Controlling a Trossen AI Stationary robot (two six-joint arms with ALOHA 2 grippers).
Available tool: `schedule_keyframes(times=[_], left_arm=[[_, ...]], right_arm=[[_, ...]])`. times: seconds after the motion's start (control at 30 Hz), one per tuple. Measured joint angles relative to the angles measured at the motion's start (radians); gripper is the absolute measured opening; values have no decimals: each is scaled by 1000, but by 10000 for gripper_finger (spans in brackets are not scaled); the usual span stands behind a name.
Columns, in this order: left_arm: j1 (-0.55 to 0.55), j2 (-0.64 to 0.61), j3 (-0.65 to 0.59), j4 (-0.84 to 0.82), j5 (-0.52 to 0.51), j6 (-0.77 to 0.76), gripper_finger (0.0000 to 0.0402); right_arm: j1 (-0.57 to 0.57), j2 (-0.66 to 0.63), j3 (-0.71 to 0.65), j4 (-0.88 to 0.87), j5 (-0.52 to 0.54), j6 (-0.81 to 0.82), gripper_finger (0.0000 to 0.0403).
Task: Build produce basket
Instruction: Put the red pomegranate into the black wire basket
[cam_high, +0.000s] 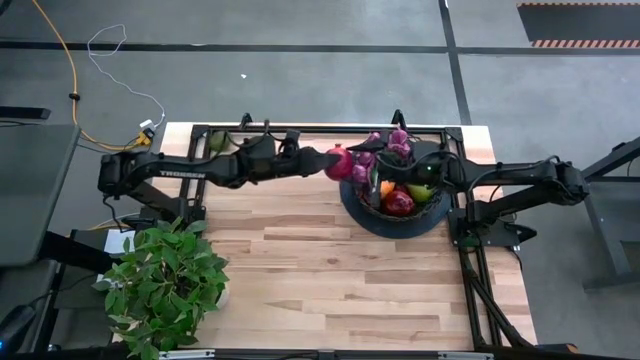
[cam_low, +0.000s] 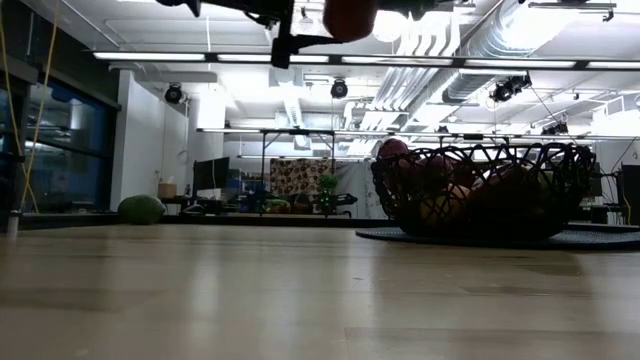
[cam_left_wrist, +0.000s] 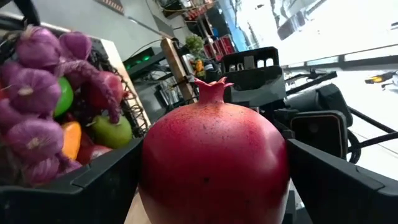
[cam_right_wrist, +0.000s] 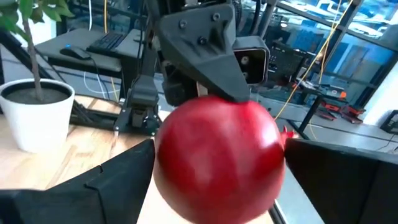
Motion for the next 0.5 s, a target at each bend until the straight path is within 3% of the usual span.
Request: schedule_keyframes(times=[0.3,0.5], left_arm=[[-4,46,70,-1,29,55,361],[-3,47,76,68,36,129,361]], right_arm=[[-6,2,0,12,2,2,342],[-5,3,3,51,69,-20,342]])
